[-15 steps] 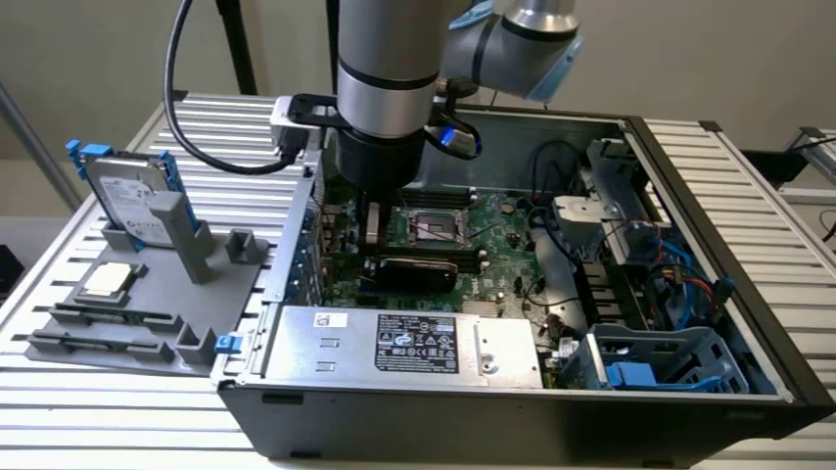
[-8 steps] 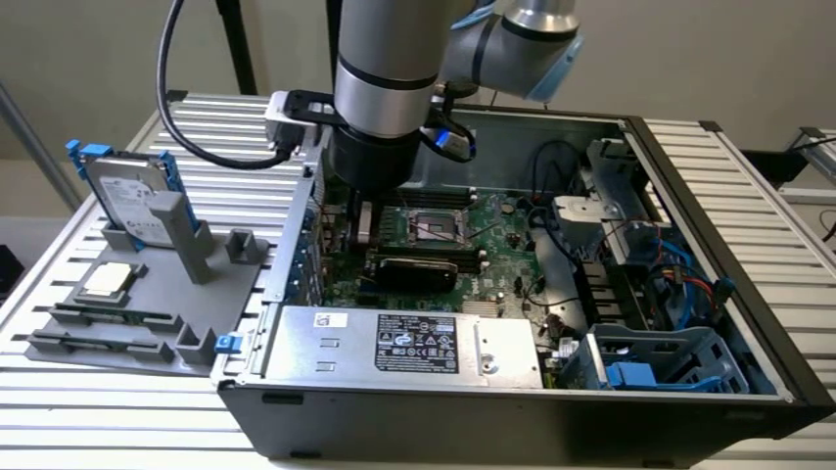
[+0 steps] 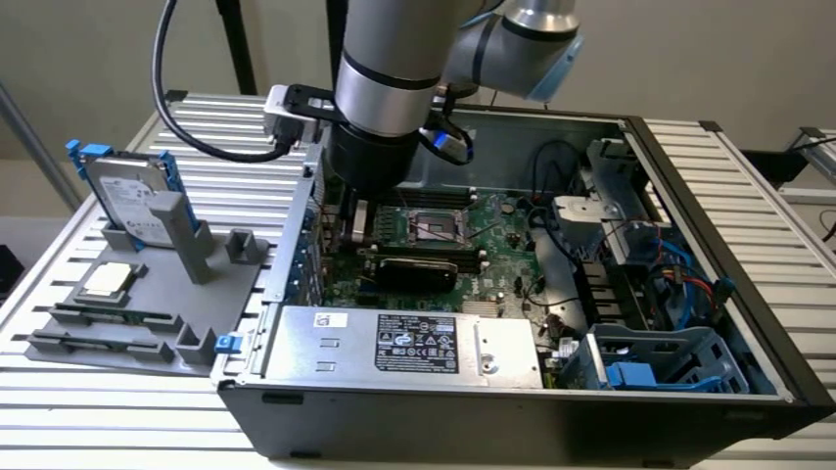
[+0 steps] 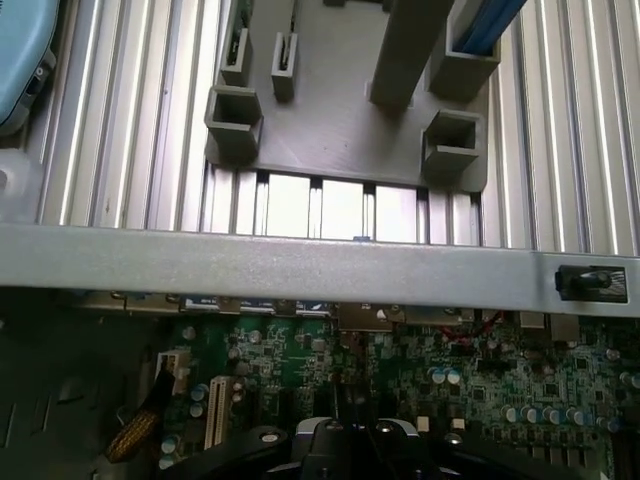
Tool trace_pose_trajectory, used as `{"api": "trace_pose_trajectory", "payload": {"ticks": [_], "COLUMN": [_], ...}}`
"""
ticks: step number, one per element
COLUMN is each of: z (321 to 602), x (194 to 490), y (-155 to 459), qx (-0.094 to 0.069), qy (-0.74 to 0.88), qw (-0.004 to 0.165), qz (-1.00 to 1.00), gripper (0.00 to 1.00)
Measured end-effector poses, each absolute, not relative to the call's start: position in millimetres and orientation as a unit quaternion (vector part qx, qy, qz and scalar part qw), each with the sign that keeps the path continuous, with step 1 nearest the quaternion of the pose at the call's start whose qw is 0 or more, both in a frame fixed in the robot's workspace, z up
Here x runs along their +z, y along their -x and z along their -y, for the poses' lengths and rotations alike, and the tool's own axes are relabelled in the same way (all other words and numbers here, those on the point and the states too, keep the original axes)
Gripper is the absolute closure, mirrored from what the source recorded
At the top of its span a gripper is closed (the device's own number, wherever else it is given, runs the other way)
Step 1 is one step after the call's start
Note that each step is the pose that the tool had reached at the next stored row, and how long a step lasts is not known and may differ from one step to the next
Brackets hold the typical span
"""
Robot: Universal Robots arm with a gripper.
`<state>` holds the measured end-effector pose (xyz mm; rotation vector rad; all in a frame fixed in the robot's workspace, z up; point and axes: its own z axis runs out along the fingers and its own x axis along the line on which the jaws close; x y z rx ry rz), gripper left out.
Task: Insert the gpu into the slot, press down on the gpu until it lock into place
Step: 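Press down on the gpu until it lock into place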
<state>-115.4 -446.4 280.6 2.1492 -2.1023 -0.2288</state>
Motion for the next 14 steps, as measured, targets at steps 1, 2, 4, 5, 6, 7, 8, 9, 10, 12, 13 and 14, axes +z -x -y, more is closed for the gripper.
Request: {"api": "trace_pose_trajectory", "payload": {"ticks": [1,2,4,5,6,7,8,9,10,12,13,14], "z": [446.4,446.4,446.4,446.4,446.4,446.4,446.4,446.4,446.2,445.7,445.4,445.0], "x": [280.8,281.0,282.4,283.5,285.0,286.8,288.6,290.2,291.3,291.8,291.8,291.8], "y": [115.4,115.4,115.4,115.4,115.2,115.0,114.6,114.2,113.9,114.0,113.9,113.8], "qx": [-0.077,-0.079,-0.081,-0.082,-0.083,-0.084,-0.085,-0.086,-0.086,-0.085,-0.084,-0.084], "qy": [-0.711,-0.711,-0.711,-0.711,-0.711,-0.71,-0.71,-0.71,-0.71,-0.709,-0.709,-0.708], "qw": [0.066,0.069,0.075,0.078,0.08,0.082,0.084,0.086,0.088,0.093,0.095,0.098], "qz": [0.695,0.695,0.694,0.694,0.694,0.694,0.694,0.694,0.694,0.694,0.694,0.694], "gripper": [0.89,0.89,0.89,0.89,0.89,0.89,0.89,0.89,0.89,0.89,0.89,0.89]}}
